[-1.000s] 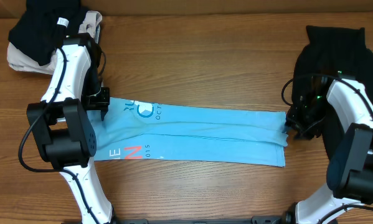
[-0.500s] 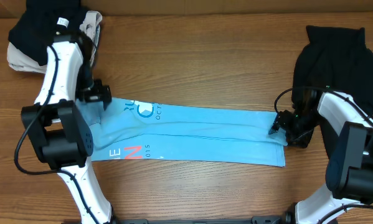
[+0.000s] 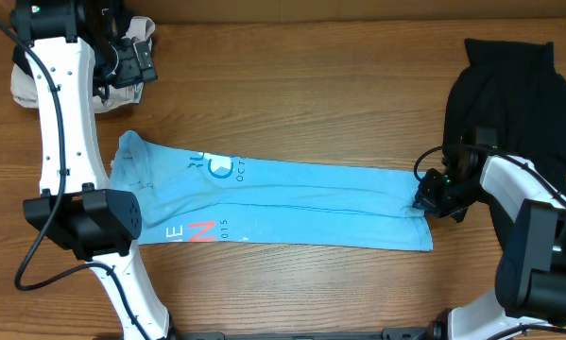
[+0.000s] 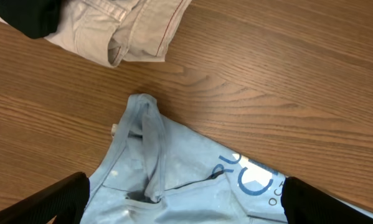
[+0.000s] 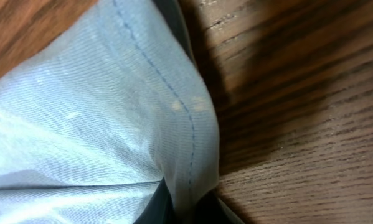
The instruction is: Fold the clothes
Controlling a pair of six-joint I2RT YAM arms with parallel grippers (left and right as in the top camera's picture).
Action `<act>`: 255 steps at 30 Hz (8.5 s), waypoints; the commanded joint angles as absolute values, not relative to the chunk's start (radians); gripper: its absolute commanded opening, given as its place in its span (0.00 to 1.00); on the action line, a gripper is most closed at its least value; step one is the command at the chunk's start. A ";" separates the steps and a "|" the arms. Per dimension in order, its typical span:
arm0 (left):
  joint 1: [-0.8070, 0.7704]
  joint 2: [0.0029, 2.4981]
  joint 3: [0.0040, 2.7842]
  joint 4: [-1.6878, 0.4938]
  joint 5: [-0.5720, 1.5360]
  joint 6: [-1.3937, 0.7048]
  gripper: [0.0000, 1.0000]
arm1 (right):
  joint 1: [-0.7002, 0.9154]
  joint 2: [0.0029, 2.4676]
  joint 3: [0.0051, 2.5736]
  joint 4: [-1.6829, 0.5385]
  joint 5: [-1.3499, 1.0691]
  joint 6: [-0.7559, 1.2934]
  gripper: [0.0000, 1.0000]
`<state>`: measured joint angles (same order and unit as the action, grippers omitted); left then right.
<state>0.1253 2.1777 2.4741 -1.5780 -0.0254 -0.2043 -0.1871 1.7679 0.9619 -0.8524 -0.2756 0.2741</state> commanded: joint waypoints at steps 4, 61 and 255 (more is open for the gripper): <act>0.125 2.156 2.500 -1.559 -0.009 -0.213 1.00 | -0.281 1.803 0.996 -0.901 -0.309 0.319 0.04; 0.124 2.171 2.491 -1.540 -0.084 -0.179 1.00 | 0.542 1.750 1.465 -1.064 -0.358 0.354 0.53; 0.196 1.605 1.295 -0.940 0.177 0.187 0.95 | 0.436 1.543 1.401 -1.140 0.066 0.463 1.00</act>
